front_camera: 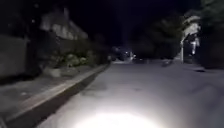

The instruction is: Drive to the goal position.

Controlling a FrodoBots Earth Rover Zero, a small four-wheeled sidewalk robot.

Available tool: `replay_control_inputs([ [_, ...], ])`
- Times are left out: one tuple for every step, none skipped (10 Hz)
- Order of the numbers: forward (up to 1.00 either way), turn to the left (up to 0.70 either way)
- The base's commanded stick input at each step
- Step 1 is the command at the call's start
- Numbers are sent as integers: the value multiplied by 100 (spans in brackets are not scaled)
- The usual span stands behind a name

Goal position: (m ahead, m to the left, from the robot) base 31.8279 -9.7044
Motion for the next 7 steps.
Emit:
replay_control_inputs([
  [100,0],
  [100,0],
  [100,0],
  [100,0],
  [100,0],
  [100,0],
  [100,0],
])
